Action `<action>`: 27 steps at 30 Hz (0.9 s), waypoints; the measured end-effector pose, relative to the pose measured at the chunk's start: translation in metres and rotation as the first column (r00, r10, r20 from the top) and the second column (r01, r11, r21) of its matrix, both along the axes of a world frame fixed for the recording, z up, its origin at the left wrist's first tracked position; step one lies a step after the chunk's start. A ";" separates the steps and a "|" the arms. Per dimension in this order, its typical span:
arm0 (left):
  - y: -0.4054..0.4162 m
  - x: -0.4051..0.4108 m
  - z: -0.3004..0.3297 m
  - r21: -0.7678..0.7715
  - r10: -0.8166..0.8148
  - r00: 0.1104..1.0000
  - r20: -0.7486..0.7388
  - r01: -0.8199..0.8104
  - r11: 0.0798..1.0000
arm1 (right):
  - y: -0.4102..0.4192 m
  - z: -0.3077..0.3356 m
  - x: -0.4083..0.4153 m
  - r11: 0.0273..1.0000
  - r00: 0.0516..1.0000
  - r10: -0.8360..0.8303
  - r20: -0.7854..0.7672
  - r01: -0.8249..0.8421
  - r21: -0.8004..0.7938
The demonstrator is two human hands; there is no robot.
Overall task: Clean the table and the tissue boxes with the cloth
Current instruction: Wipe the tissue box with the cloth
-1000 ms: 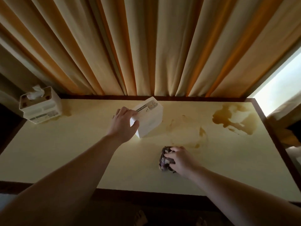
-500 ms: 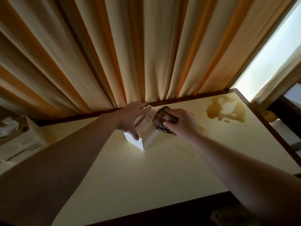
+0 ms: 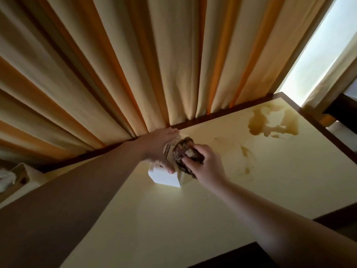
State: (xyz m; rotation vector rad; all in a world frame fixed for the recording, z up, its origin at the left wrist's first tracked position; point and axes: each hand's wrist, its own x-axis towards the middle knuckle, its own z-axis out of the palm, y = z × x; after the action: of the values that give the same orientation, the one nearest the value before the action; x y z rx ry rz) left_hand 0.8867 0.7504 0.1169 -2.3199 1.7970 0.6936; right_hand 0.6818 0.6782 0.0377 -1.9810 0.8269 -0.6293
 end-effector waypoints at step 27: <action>0.002 -0.007 0.003 0.012 0.056 0.996 -0.063 -0.055 0.998 | -0.033 -0.034 0.050 0.671 0.945 -0.316 0.084 0.160 0.724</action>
State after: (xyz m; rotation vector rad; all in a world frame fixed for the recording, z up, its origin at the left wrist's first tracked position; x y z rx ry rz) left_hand 0.8796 0.7522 0.1198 -2.3754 1.7559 0.7905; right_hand 0.7321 0.6455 0.0038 -1.0825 1.0209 -0.5352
